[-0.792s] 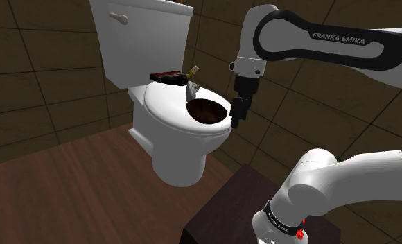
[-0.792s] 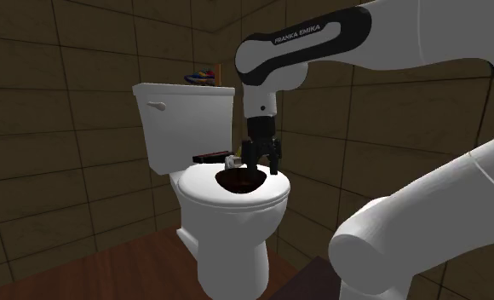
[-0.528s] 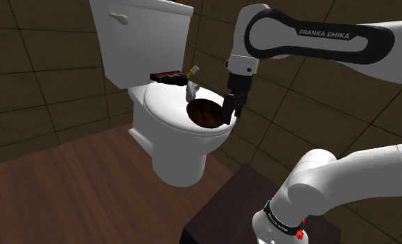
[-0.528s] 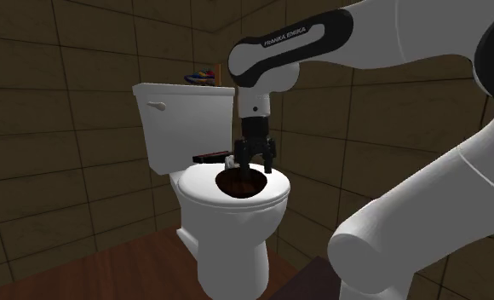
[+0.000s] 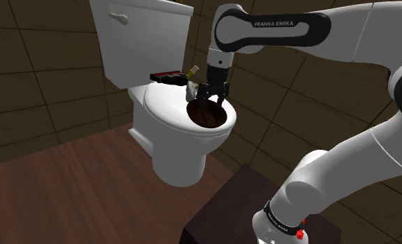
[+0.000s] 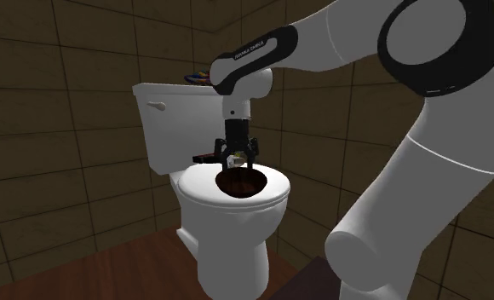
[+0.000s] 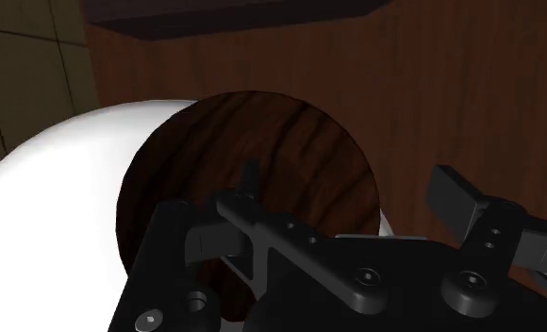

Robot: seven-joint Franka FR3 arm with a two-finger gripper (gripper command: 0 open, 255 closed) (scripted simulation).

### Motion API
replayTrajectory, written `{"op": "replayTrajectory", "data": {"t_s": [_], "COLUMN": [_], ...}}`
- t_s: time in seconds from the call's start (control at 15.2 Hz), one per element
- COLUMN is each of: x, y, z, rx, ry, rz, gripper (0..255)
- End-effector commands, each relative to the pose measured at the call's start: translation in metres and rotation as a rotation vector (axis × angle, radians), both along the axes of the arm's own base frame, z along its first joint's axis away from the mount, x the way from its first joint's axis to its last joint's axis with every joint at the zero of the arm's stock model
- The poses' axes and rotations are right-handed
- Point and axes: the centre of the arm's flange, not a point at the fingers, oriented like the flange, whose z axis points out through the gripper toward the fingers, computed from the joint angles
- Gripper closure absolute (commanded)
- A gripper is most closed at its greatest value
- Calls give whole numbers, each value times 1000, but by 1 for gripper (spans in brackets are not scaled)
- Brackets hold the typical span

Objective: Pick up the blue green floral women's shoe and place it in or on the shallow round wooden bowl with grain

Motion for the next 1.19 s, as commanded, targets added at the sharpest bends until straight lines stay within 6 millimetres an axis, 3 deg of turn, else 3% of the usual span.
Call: {"op": "replayTrajectory", "data": {"t_s": [0.0, 0.53, 1.12], "x": [23, 112, 197], "y": [-8, -50, -122], "z": [-1, -8, -10], "rx": [-8, -36, -69], "ry": [-6, -30, -56], "rz": [-63, -304, -576], "gripper": [0, 0, 0]}}
